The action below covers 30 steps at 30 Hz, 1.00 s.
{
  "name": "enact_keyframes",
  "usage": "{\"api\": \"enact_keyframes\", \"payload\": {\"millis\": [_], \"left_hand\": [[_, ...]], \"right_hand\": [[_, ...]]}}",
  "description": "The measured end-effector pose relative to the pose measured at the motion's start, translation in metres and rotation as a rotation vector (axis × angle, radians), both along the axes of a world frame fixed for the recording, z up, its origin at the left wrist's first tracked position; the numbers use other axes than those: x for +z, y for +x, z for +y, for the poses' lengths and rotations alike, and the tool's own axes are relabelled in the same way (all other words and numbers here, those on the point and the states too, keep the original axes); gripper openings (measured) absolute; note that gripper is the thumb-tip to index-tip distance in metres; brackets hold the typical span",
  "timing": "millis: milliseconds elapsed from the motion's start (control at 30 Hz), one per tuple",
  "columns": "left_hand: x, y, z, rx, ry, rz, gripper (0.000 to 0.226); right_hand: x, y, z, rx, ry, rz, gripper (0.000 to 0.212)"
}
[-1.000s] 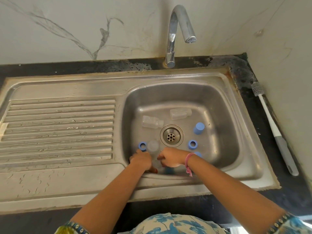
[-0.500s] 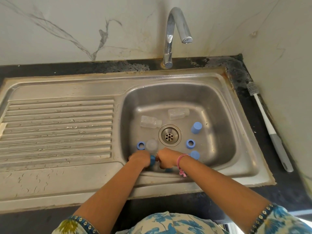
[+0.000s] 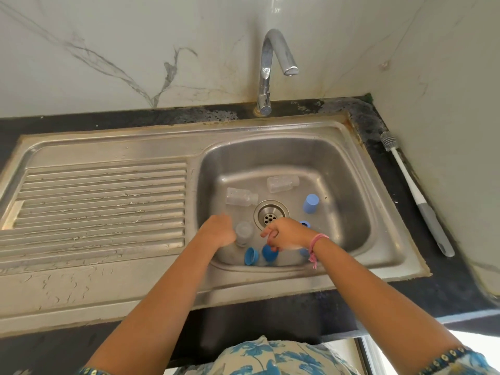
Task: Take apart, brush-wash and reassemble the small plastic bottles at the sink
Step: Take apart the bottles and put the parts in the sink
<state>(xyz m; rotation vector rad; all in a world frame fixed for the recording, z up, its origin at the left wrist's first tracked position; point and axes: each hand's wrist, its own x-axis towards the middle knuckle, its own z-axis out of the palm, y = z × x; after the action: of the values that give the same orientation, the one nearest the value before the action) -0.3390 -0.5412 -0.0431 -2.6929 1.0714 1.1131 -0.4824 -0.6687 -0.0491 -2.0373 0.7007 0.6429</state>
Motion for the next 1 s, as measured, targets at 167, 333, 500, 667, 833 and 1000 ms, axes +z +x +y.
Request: {"api": "enact_keyframes", "payload": {"millis": [167, 333, 500, 667, 833, 1000], "left_hand": [[0.027, -0.002, 0.004, 0.058, -0.258, 0.005, 0.019], [0.045, -0.011, 0.015, 0.105, -0.453, 0.026, 0.022], [0.045, -0.012, 0.026, 0.095, -0.494, 0.072, 0.020], [0.045, -0.010, 0.032, 0.115, -0.510, 0.159, 0.016], [0.047, -0.011, 0.029, 0.155, -0.571, 0.174, 0.021], [0.046, -0.025, 0.010, 0.272, -0.706, 0.144, 0.024]], "right_hand": [[0.019, -0.008, 0.004, -0.124, -0.033, -0.106, 0.035], [0.030, -0.011, 0.014, -0.228, -0.040, -0.141, 0.037], [0.040, -0.019, 0.024, -0.308, -0.027, -0.210, 0.029], [0.040, -0.029, 0.022, -0.431, -0.030, -0.270, 0.026], [0.039, -0.040, 0.010, -0.585, -0.030, -0.332, 0.014], [0.039, -0.056, -0.015, -0.686, -0.109, -0.404, 0.015]]}}
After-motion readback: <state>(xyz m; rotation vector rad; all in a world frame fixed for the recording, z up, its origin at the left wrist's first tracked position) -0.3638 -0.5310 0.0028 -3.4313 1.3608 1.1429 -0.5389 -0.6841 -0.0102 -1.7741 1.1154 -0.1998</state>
